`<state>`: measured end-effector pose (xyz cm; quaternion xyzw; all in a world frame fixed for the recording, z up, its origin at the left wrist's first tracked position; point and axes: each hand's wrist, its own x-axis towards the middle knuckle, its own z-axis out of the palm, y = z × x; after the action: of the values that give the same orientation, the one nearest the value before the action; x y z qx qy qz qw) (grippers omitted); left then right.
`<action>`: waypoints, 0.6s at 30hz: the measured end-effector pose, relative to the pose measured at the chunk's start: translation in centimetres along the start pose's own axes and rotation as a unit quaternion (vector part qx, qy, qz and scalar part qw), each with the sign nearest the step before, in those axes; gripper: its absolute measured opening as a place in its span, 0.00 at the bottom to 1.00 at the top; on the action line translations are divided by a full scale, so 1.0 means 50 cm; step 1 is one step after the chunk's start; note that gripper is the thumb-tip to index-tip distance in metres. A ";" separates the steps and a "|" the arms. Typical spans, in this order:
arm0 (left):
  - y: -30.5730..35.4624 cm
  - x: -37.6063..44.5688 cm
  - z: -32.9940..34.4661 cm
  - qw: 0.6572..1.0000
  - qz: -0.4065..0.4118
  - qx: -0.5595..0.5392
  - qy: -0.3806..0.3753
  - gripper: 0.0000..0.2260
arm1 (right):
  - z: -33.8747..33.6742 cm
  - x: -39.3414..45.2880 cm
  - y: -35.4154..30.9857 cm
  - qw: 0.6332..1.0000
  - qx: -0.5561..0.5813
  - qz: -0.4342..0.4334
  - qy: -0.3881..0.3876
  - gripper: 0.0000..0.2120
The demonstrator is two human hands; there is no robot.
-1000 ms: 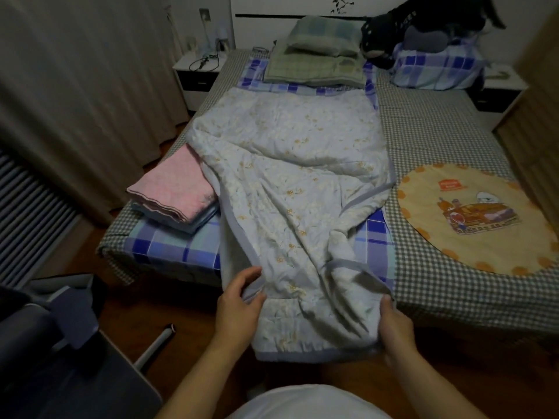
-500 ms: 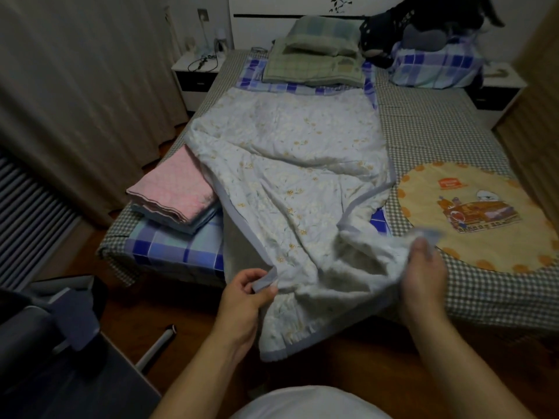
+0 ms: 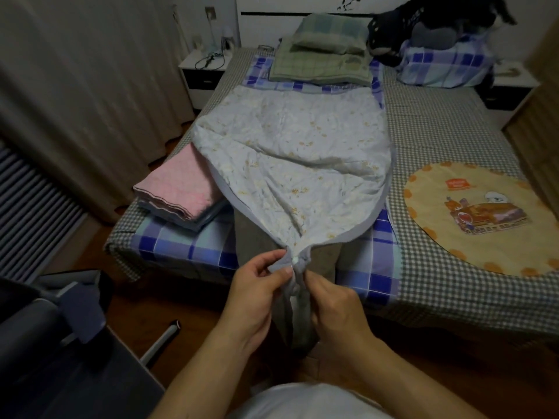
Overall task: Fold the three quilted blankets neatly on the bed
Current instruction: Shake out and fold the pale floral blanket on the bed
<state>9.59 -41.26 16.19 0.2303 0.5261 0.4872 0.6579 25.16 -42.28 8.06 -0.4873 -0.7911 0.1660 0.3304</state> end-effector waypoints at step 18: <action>0.010 0.009 0.012 0.989 0.035 0.140 0.016 0.08 | -0.022 0.017 -0.032 0.989 0.035 0.008 0.144 0.23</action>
<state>9.91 -40.50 16.59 0.3307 0.5908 0.4353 0.5934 24.60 -42.34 10.09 -0.5006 -0.7253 0.1241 0.4561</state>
